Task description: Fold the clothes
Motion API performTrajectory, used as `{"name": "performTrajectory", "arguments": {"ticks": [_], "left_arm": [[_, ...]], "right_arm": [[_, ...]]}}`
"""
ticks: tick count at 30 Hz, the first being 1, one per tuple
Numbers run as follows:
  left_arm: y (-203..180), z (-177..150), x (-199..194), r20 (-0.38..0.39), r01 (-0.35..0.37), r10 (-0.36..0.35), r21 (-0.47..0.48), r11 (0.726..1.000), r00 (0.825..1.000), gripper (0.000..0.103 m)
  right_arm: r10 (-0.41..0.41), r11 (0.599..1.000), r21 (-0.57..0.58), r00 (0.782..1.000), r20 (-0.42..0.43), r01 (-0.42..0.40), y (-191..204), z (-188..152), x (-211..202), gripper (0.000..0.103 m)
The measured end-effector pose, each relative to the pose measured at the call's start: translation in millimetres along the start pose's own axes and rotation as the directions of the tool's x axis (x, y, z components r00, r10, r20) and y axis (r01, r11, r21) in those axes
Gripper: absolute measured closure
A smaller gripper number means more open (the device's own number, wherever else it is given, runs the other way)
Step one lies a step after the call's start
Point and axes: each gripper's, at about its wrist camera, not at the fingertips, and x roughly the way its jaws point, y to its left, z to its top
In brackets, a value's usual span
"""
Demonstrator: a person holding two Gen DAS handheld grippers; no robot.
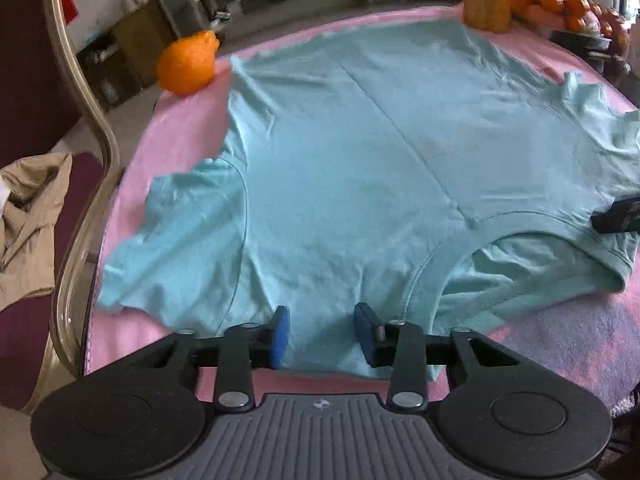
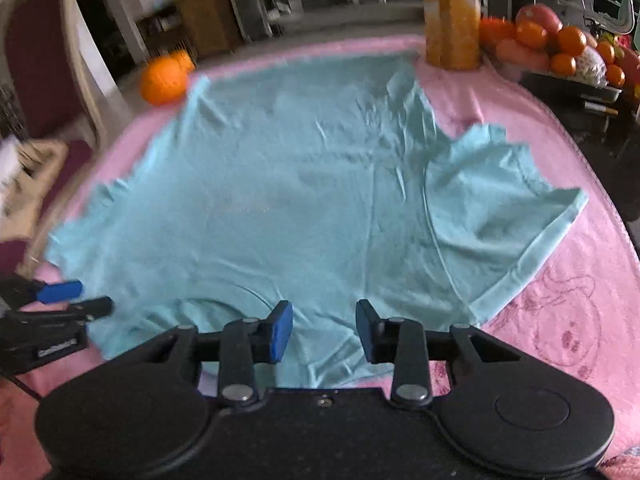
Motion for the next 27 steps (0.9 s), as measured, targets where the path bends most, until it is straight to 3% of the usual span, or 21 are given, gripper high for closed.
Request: {"name": "performTrajectory", "arguments": {"ticks": [1, 2, 7, 9, 10, 11, 15, 17, 22, 24, 27], "left_arm": [[-1, -4, -3, -0.008, 0.021, -0.021, 0.021, 1.0, 1.0, 0.091], [-1, -8, -7, -0.017, 0.042, -0.041, 0.042, 0.998, 0.999, 0.099], [2, -18, -17, -0.032, 0.094, -0.092, 0.08, 0.992, 0.995, 0.099], [8, -17, -20, -0.018, 0.109, -0.108, 0.044, 0.993, 0.994, 0.098], [12, -16, -22, -0.008, 0.115, -0.115, 0.02, 0.993, 0.993, 0.089], [15, -15, -24, 0.005, 0.123, -0.122, -0.002, 0.992, 0.992, 0.083], [20, -8, -31, 0.085, 0.156, -0.149, -0.073, 0.985, 0.985, 0.076], [15, -3, -27, 0.09, 0.152, -0.144, -0.085, 0.985, 0.986, 0.076], [-4, 4, -14, 0.041, 0.149, -0.146, -0.055, 0.987, 0.988, 0.076], [-12, 1, -11, -0.003, 0.153, -0.153, -0.008, 0.988, 0.988, 0.073], [-13, -2, -18, 0.003, 0.141, -0.141, 0.021, 0.99, 0.99, 0.072]], "right_arm": [[-0.012, 1.0, -0.021, 1.0, -0.004, 0.012, 3, -2, 2, 0.068], [-0.024, 0.999, -0.043, 1.0, -0.008, 0.024, 6, -3, 3, 0.068], [-0.082, 0.987, -0.144, 0.996, -0.025, 0.078, 21, -11, 10, 0.069], [-0.055, 0.992, -0.12, 0.997, -0.048, 0.049, 13, -12, 8, 0.069], [-0.034, 0.994, -0.108, 0.998, -0.049, 0.028, 10, -12, 6, 0.069], [-0.021, 0.996, -0.092, 0.999, -0.032, 0.018, 7, -12, 1, 0.069], [0.027, 1.0, -0.004, 0.997, 0.067, -0.027, -4, -4, -17, 0.07], [0.049, 0.997, 0.056, 0.994, 0.097, -0.055, -10, 2, -18, 0.08], [0.113, 0.986, 0.114, 0.992, 0.056, -0.118, -3, 10, 5, 0.083], [0.105, 0.99, 0.094, 0.994, 0.001, -0.105, 3, 9, 15, 0.083], [0.081, 0.996, 0.031, 0.996, -0.037, -0.079, 11, 4, 16, 0.082]]}}
